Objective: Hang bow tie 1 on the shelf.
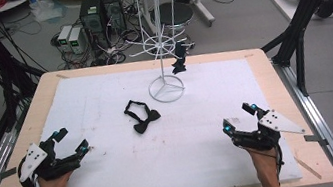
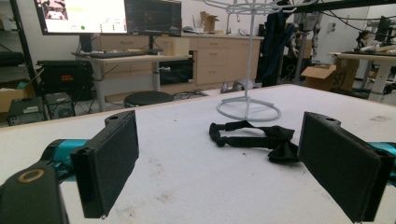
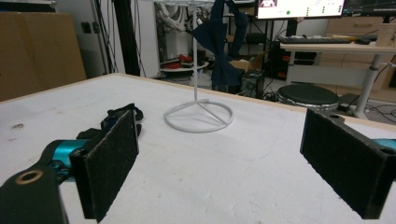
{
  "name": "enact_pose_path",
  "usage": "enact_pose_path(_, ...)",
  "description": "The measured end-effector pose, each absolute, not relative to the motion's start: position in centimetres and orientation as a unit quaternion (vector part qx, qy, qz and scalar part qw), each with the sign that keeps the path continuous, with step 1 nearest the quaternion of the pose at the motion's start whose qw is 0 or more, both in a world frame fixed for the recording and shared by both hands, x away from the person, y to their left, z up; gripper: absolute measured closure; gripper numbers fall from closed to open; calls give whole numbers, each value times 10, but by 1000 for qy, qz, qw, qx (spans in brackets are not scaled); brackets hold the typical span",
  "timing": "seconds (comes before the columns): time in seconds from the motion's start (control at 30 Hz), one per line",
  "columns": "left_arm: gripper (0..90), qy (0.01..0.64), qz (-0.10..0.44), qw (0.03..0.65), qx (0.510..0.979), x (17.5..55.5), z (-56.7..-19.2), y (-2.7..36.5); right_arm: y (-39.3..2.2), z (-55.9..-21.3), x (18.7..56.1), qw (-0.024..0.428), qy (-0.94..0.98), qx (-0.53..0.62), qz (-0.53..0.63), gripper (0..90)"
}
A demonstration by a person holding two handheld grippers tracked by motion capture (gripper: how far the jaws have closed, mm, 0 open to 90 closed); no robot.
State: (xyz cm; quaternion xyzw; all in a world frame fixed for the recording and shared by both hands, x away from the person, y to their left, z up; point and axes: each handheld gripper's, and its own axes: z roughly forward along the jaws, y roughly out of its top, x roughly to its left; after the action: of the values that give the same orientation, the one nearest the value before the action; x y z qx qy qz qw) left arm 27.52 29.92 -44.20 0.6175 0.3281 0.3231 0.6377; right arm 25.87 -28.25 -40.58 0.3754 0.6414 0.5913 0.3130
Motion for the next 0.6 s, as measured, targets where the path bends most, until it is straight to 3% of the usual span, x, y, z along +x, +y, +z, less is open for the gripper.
enact_pose_path(0.6, 129, 291, 319, 617, 658, 289, -392, 297, -286, -428, 255, 311, 626, 384, 603, 107)
